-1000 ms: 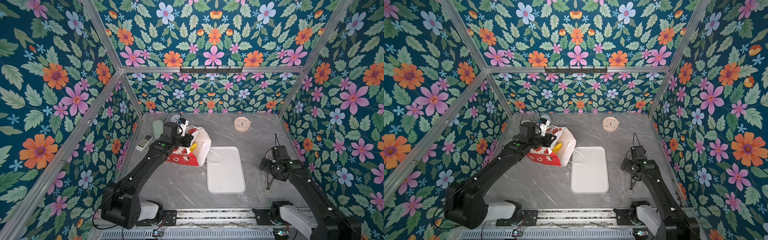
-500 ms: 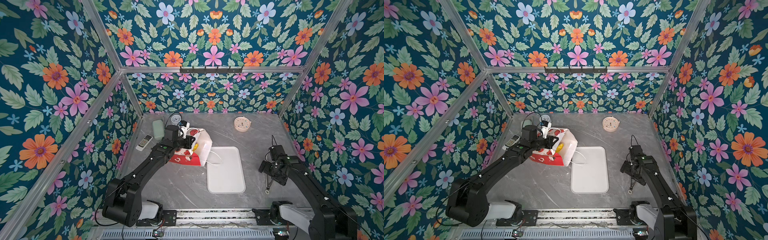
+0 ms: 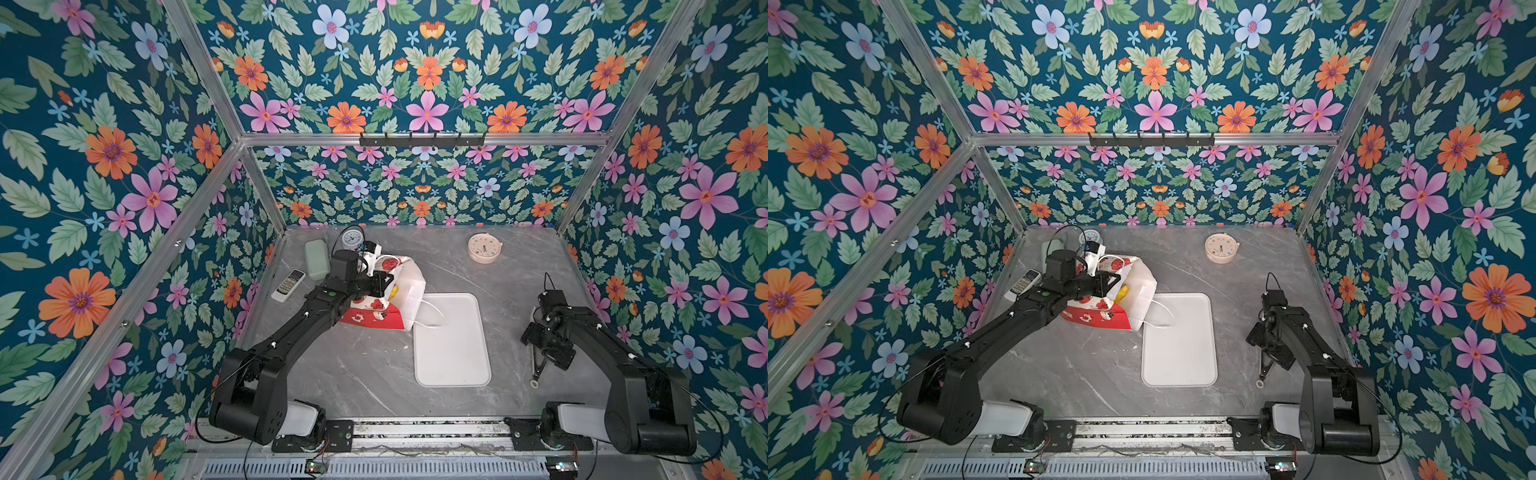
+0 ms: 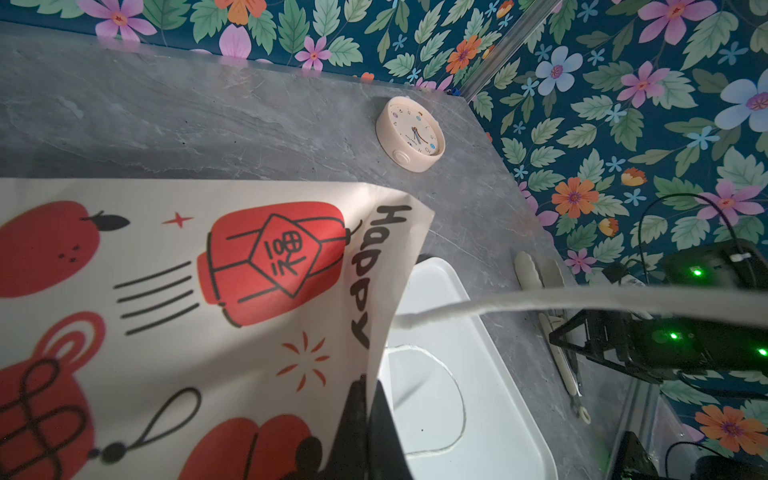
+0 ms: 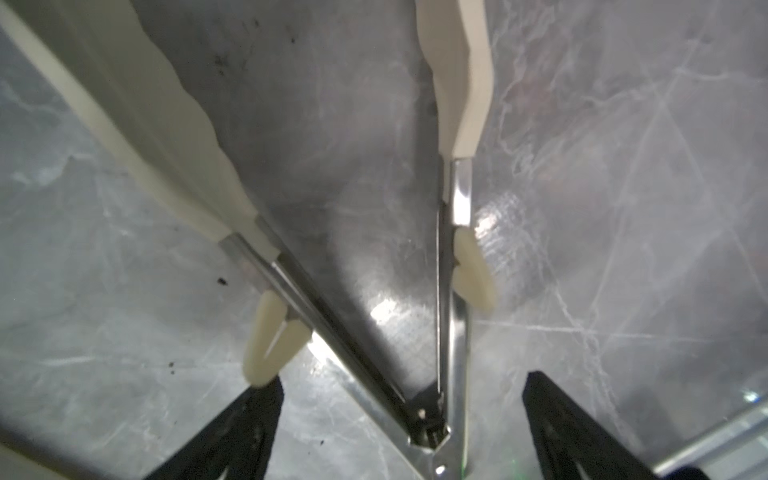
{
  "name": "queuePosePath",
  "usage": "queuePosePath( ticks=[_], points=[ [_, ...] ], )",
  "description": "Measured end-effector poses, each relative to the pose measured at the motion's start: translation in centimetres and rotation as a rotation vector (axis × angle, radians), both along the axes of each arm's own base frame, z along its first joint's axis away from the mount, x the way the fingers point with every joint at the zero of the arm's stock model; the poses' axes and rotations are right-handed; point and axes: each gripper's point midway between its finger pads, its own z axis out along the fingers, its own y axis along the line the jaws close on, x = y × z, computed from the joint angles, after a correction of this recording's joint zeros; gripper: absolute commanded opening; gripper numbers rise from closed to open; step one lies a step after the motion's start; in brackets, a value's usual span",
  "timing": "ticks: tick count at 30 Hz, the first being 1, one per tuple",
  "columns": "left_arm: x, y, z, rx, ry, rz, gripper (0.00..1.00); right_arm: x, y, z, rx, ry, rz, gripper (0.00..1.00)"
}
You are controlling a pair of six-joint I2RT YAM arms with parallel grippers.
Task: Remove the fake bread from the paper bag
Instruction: 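Hold the bag with the left gripper while the right gripper reaches the tongs, then grasp the metal tongs with the right gripper and lift them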
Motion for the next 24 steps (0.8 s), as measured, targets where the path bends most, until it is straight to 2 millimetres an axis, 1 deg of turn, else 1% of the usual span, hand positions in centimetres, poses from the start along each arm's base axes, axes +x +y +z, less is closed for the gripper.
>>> queuePosePath(
  ticks=[3, 7, 11, 13, 15, 16, 17, 21, 24],
  points=[
    [-0.2, 0.0, 0.1, -0.002, -0.003, -0.002, 0.00, 0.7, 0.4, -0.5, 0.031, 0.002, 0.014, 0.89],
    [-0.4, 0.1, 0.1, -0.004, -0.007, -0.003, 0.00, 0.7, 0.7, -1.3, 0.053, 0.018, 0.023, 0.86],
    [-0.6, 0.1, 0.2, -0.006, -0.008, -0.005, 0.00, 0.5, 0.8, -1.6, 0.064, 0.028, 0.018, 0.74],
    [-0.7, 0.2, 0.2, -0.007, -0.009, -0.006, 0.00, 0.5, 0.8, -1.6, 0.064, 0.028, 0.014, 0.71],
    [-0.8, 0.2, 0.2, -0.007, -0.009, -0.007, 0.00, 0.5, 0.8, -1.7, 0.065, 0.031, 0.009, 0.65],
    [-0.8, 0.2, 0.2, -0.007, -0.009, -0.007, 0.00, 0.4, 0.8, -1.8, 0.065, 0.036, 0.009, 0.61],
    [-0.9, 0.2, 0.2, -0.008, -0.009, -0.007, 0.00, 0.4, 0.8, -1.9, 0.065, 0.040, 0.009, 0.53],
    [-0.9, 0.2, 0.3, -0.011, -0.017, -0.007, 0.00, 0.3, 0.8, -2.0, 0.066, 0.045, -0.002, 0.36],
    [-0.9, 0.2, 0.4, -0.012, -0.021, -0.007, 0.00, 0.3, 0.7, -2.0, 0.064, 0.046, -0.011, 0.16]
  ],
)
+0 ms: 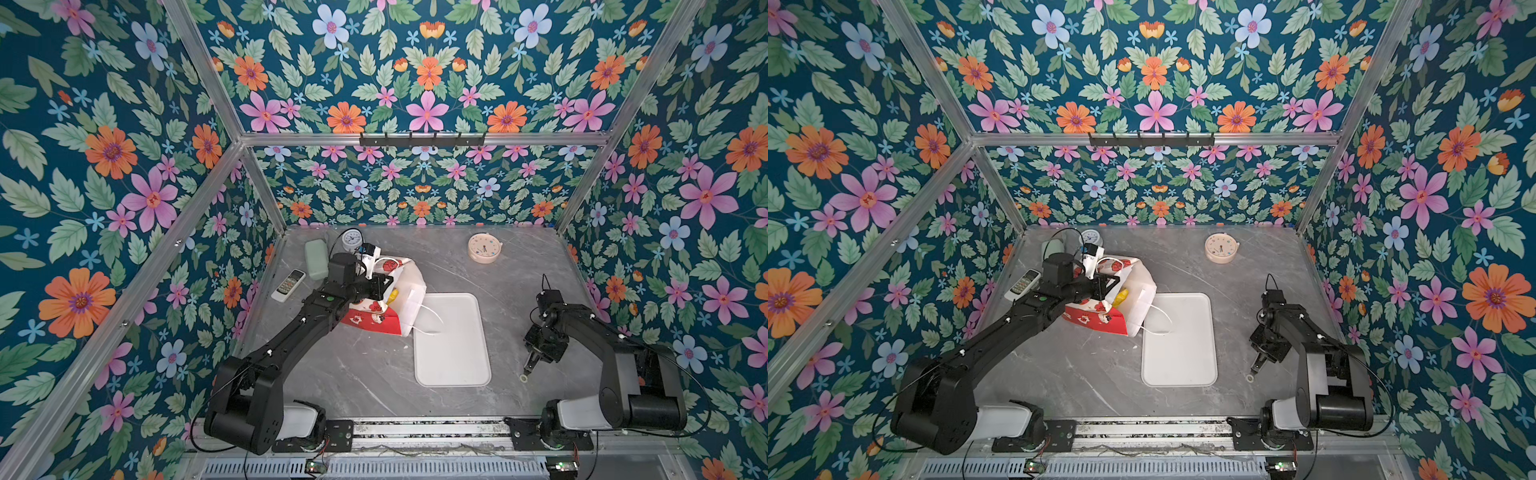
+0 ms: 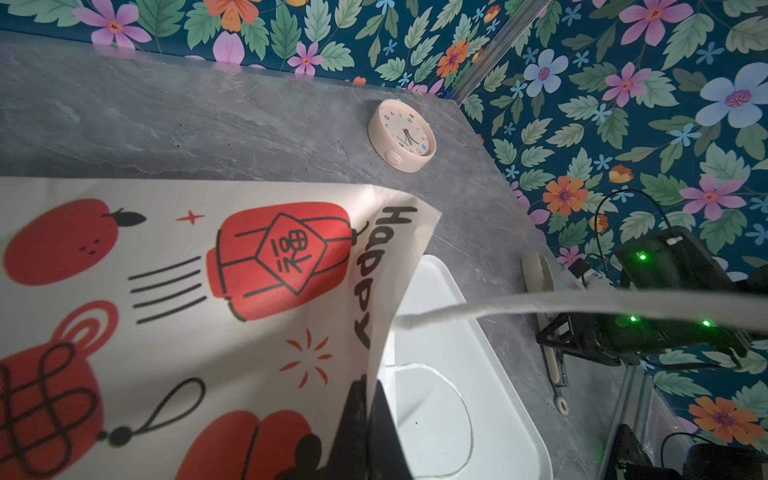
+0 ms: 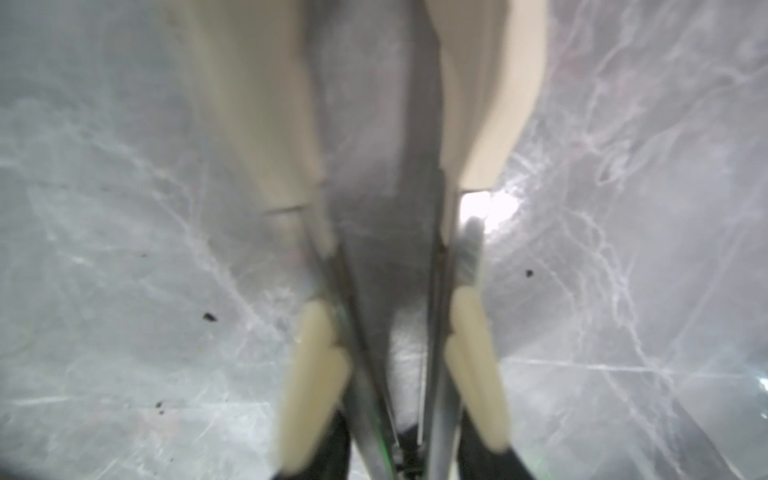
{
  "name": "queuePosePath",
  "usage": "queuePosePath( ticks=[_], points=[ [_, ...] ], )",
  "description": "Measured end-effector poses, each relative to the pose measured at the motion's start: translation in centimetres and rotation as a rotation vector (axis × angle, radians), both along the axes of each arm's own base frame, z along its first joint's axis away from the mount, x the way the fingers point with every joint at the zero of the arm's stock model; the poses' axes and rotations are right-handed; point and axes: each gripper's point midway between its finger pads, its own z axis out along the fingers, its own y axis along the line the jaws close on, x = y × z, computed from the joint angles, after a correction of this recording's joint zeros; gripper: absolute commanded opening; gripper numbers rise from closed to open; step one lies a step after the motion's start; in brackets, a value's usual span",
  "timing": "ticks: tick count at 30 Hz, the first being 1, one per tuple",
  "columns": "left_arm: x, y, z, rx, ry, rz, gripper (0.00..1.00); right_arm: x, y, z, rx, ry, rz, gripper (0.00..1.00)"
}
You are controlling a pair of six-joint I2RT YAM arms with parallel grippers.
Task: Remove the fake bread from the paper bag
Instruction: 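Grasp the metal tongs with the right gripper and lift them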
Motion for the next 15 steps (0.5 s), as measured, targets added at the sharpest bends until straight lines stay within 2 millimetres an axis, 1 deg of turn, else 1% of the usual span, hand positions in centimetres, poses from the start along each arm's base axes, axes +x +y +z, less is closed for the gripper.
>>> queuePosePath(
  ticks=[2, 6, 8, 9, 13, 15],
  points=[
    [0.0, 0.0, 0.0, 0.000, 0.000, 0.000, 0.00, 0.1, 0.1, 0.1, 0.006, -0.012, 0.004, 0.00],
    [0.0, 0.0, 0.0, 0.000, 0.000, 0.000, 0.00, 0.3, 0.5, 0.5, 0.016, -0.037, 0.019, 0.00],
    [0.0, 0.0, 0.1, 0.000, -0.001, 0.000, 0.00, 0.8, 1.0, 1.2, 0.011, -0.061, 0.071, 0.00],
    [0.0, 0.0, 0.1, -0.001, -0.002, 0.000, 0.00, 1.2, 1.4, 1.7, 0.011, -0.075, 0.099, 0.00],
    [0.1, -0.1, 0.3, -0.002, -0.005, 0.000, 0.00, 3.5, 4.0, 4.0, -0.013, -0.126, 0.307, 0.00],
    [0.2, -0.1, 0.3, -0.002, -0.006, 0.000, 0.00, 4.5, 5.1, 4.6, -0.017, -0.141, 0.395, 0.00]
  ],
)
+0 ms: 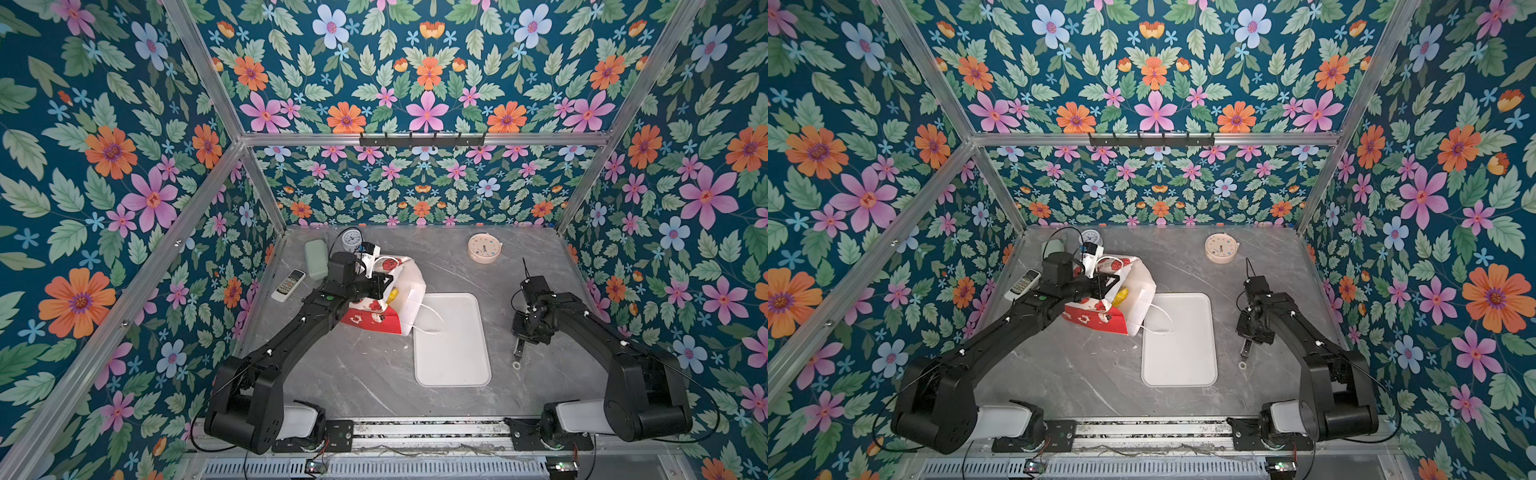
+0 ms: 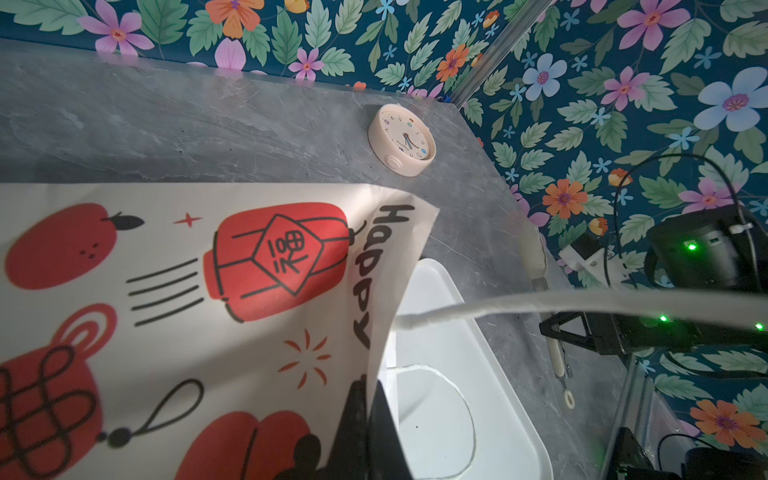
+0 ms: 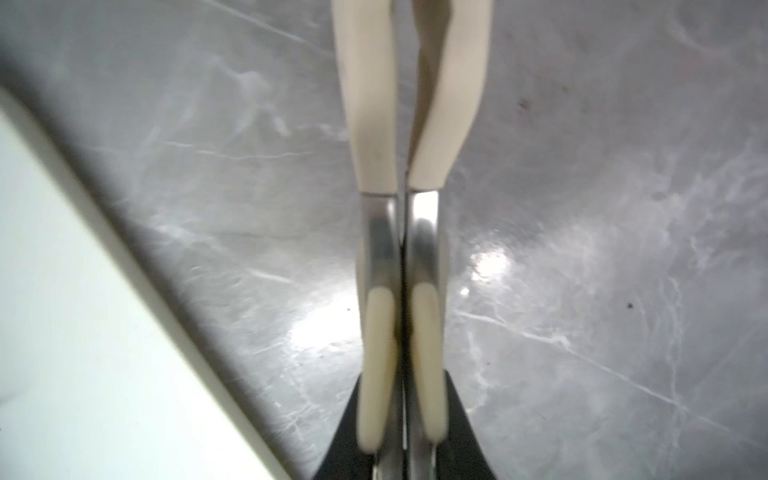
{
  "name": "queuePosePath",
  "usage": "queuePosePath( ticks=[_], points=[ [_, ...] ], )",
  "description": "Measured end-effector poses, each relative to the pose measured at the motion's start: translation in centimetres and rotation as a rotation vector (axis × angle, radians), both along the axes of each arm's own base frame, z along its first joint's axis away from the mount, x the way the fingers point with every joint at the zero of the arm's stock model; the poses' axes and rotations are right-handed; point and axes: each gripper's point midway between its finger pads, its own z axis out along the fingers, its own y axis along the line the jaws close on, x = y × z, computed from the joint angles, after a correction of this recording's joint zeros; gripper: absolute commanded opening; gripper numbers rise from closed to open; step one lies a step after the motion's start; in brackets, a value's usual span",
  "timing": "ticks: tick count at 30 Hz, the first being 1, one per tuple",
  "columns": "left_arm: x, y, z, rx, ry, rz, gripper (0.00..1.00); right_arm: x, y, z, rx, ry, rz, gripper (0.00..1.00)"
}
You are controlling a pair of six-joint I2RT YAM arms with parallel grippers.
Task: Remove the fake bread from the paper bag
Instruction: 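Grasp the metal tongs with the right gripper and lift them, then carry the tongs with the right gripper toward the bag opening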
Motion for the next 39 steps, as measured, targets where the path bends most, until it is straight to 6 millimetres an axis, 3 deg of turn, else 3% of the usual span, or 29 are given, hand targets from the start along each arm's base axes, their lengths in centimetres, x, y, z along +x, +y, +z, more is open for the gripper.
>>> queuePosePath(
  ticks=[6, 13, 16, 23, 26, 39],
  points=[
    [0.2, -0.1, 0.4, -0.003, -0.005, -0.001, 0.00, 1.8, 1.6, 0.1, -0.043, 0.064, 0.180, 0.00],
    [0.2, -0.2, 0.6, -0.007, -0.007, -0.006, 0.00, 3.4, 1.9, -2.8, -0.146, 0.219, 0.357, 0.01],
    [0.2, -0.2, 0.6, -0.007, -0.006, -0.007, 0.00, 3.4, 1.6, -3.6, -0.167, 0.238, 0.400, 0.07],
    [0.1, -0.2, 0.7, -0.006, -0.006, -0.006, 0.00, 3.5, 0.8, -4.2, -0.220, 0.249, 0.426, 0.38],
    [0.1, -0.1, 0.7, -0.006, -0.006, -0.006, 0.00, 3.6, 0.3, -4.1, -0.246, 0.238, 0.418, 0.61],
    [0.1, -0.1, 0.6, -0.006, -0.005, -0.007, 0.00, 3.5, -0.4, -4.2, -0.275, 0.206, 0.370, 0.68]
  ],
)
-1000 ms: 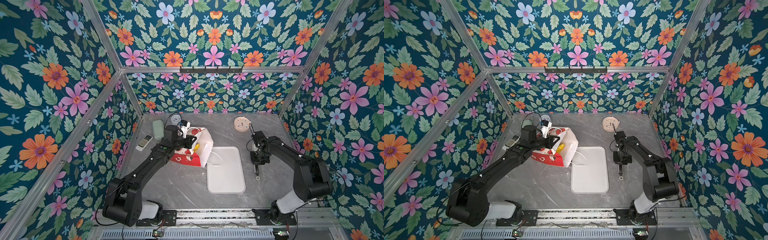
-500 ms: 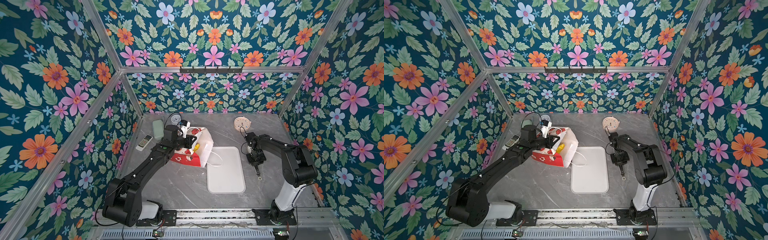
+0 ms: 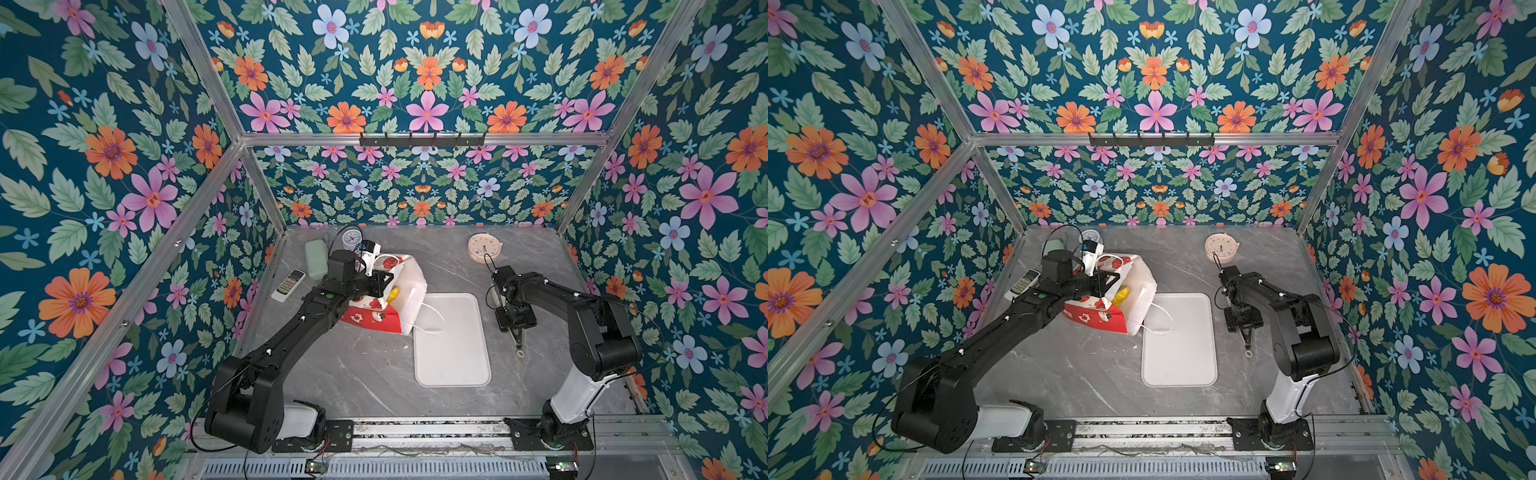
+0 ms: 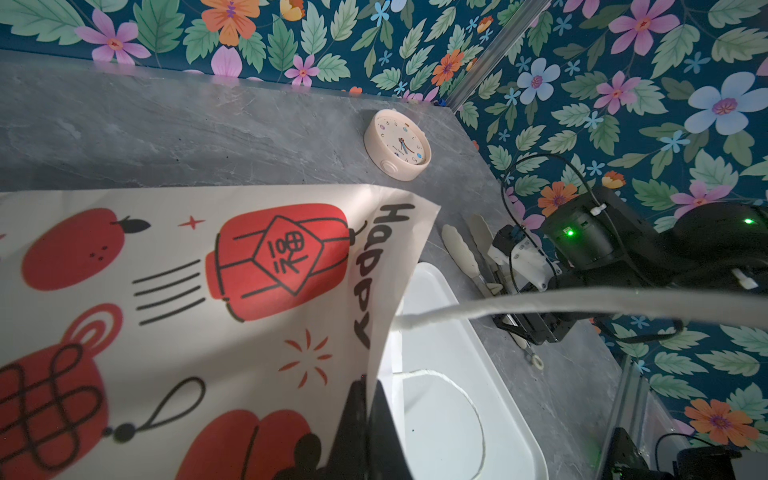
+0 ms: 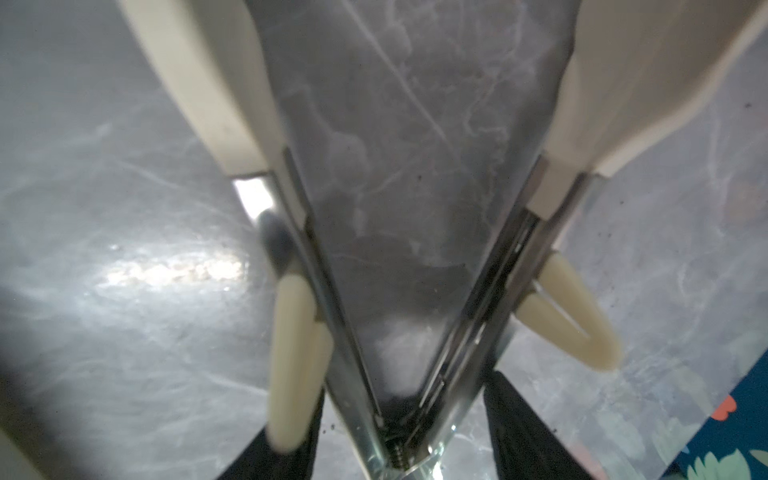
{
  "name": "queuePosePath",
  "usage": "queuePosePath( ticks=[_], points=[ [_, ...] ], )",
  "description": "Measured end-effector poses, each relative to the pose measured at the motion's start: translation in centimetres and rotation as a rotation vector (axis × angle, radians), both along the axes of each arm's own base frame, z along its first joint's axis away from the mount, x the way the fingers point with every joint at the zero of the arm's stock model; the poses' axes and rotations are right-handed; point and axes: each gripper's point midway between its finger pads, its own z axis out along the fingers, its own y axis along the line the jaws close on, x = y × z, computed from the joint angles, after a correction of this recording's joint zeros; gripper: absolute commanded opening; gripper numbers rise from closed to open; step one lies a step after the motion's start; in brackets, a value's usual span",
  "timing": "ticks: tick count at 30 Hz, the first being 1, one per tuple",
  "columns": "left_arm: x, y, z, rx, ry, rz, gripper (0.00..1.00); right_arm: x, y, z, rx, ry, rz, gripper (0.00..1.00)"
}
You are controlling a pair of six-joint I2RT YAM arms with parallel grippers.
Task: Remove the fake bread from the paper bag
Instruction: 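Carry the tongs with the right gripper toward the bag opening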
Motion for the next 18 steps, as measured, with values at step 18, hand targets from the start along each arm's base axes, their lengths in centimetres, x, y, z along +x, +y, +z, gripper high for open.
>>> queuePosePath(
  ticks=[18],
  points=[
    [-0.36, 0.11, 0.50, -0.002, -0.007, -0.001, 0.00, -0.04, 0.15, -0.91, 0.211, -0.010, -0.207, 0.33]
  ],
)
